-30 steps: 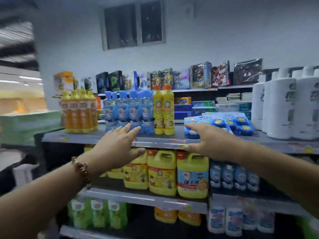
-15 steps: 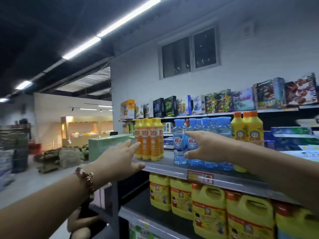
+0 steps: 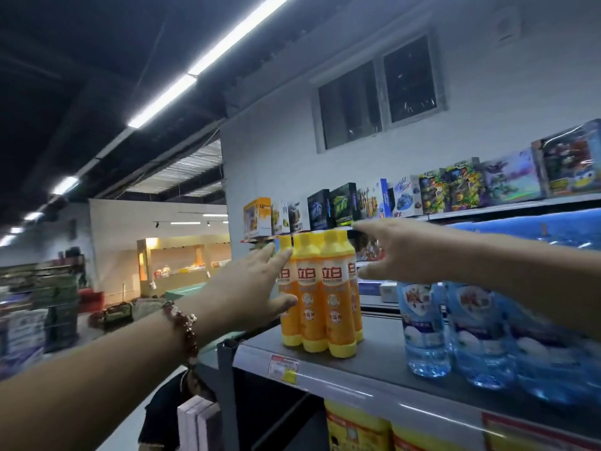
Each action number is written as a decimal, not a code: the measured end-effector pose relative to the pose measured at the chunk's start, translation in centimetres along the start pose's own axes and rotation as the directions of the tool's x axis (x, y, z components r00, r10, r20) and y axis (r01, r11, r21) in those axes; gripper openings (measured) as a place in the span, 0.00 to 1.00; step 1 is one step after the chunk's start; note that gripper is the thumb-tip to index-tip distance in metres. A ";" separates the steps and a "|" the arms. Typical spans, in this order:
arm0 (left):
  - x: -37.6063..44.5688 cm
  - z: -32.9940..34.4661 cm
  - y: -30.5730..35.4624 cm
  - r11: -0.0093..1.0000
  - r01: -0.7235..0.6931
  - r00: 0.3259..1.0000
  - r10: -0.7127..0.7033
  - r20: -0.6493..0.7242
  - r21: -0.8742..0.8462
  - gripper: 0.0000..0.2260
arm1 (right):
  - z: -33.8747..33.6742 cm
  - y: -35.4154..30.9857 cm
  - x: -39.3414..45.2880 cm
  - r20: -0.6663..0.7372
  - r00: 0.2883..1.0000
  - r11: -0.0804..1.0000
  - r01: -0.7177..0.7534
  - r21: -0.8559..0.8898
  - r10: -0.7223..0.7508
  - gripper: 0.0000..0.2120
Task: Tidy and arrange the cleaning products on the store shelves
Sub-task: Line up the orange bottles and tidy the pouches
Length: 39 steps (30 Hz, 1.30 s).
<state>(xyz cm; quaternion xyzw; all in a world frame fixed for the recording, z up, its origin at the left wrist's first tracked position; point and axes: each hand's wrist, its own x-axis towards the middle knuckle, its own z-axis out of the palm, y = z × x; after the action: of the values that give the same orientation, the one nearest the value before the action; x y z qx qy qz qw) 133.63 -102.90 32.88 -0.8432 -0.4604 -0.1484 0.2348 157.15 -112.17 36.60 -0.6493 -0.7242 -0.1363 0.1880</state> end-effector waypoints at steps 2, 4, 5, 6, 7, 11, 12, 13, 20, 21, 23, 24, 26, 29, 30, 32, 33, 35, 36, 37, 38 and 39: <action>1.8 1.6 -1.8 1.000 -0.015 0.999 0.015 -0.034 -0.016 0.40 | 0.6 -0.2 2.7 0.001 1.000 1.000 -0.004 -0.020 0.004 0.41; 3.7 2.8 -3.6 0.999 -0.042 0.997 0.040 -0.061 -0.026 0.41 | 1.4 -0.6 5.5 0.020 1.000 0.998 0.004 -0.058 -0.003 0.43; 4.7 3.2 -4.4 0.998 -0.062 0.996 0.060 -0.071 -0.030 0.42 | 1.9 -0.9 6.7 0.035 0.999 0.997 0.007 -0.079 -0.004 0.43; 5.7 3.6 -5.1 0.996 -0.083 0.993 0.079 -0.083 -0.037 0.43 | 2.3 -1.0 7.9 0.050 0.999 0.995 0.002 -0.098 0.003 0.44; 6.7 4.0 -5.8 0.993 -0.105 0.990 0.100 -0.100 -0.050 0.44 | 2.7 -1.2 9.0 0.060 0.998 0.993 -0.007 -0.115 0.014 0.45; 11.1 5.6 -7.7 0.973 -0.220 0.964 0.204 -0.169 -0.077 0.48 | 3.8 -1.6 12.0 0.049 0.994 0.979 -0.091 -0.183 0.102 0.46; 12.1 6.0 -8.1 0.963 -0.254 0.956 0.236 -0.173 -0.092 0.49 | 3.9 -1.9 12.4 0.053 0.990 0.974 -0.119 -0.193 0.131 0.46; 13.2 6.2 -8.5 0.950 -0.290 0.948 0.269 -0.172 -0.115 0.50 | 4.0 -2.2 12.8 0.058 0.985 0.969 -0.147 -0.197 0.161 0.46; 18.0 7.7 -9.1 0.848 -0.510 0.846 0.464 -0.263 -0.144 0.51 | 5.1 -3.8 15.1 0.080 0.927 0.910 -0.341 -0.235 0.368 0.46; 18.4 8.0 -9.0 0.838 -0.527 0.836 0.480 -0.264 -0.145 0.50 | 5.4 -4.0 15.3 0.079 0.918 0.905 -0.364 -0.221 0.388 0.45; 19.0 8.6 -8.7 0.822 -0.551 0.822 0.505 -0.264 -0.146 0.50 | 5.9 -4.1 15.6 0.047 0.911 0.898 -0.393 -0.197 0.409 0.43; 19.1 8.9 -8.6 0.815 -0.559 0.817 0.510 -0.269 -0.154 0.51 | 6.1 -4.2 15.7 0.030 0.909 0.896 -0.403 -0.187 0.415 0.43; 19.3 9.3 -8.5 0.799 -0.574 0.808 0.515 -0.286 -0.181 0.51 | 6.3 -4.2 15.8 0.007 0.908 0.896 -0.412 -0.165 0.419 0.43; 19.3 9.3 -8.6 0.773 -0.591 0.798 0.520 -0.303 -0.232 0.49 | 6.7 -4.3 15.7 -0.032 0.904 0.897 -0.427 -0.111 0.426 0.42; 19.3 9.2 -8.7 0.765 -0.594 0.798 0.522 -0.302 -0.248 0.48 | 6.9 -4.4 15.7 -0.038 0.904 0.899 -0.428 -0.094 0.427 0.42; 19.3 9.2 -8.8 0.756 -0.594 0.801 0.522 -0.294 -0.275 0.48 | 7.0 -4.5 15.9 -0.038 0.905 0.900 -0.426 -0.091 0.424 0.42; 19.4 9.3 -8.8 0.752 -0.594 0.801 0.522 -0.291 -0.286 0.48 | 7.0 -4.5 16.0 -0.035 0.904 0.898 -0.427 -0.106 0.425 0.42; 19.5 9.6 -8.7 0.743 -0.602 0.796 0.526 -0.301 -0.293 0.50 | 7.1 -4.4 16.0 -0.029 0.901 0.891 -0.434 -0.136 0.434 0.44; 19.6 9.8 -8.7 0.740 -0.607 0.791 0.527 -0.311 -0.289 0.51 | 7.1 -4.4 15.9 -0.022 0.900 0.889 -0.434 -0.145 0.435 0.44; 19.6 9.9 -8.8 0.742 -0.609 0.788 0.527 -0.318 -0.281 0.51 | 7.1 -4.3 15.8 -0.008 0.901 0.890 -0.430 -0.153 0.434 0.45; 19.6 10.1 -9.1 0.745 -0.607 0.789 0.524 -0.320 -0.276 0.52 | 7.1 -4.2 15.7 0.012 0.902 0.891 -0.425 -0.160 0.432 0.46; 19.5 10.4 -9.6 0.750 -0.599 0.795 0.516 -0.318 -0.280 0.53 | 6.9 -4.2 15.5 0.034 0.903 0.893 -0.417 -0.172 0.428 0.47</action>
<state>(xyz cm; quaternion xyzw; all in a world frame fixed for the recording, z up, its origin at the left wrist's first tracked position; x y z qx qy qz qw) 136.26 -79.09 35.65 -0.9487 -0.1211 -0.2467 0.1563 150.94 -95.80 37.58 -0.8086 -0.5585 -0.1272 0.1345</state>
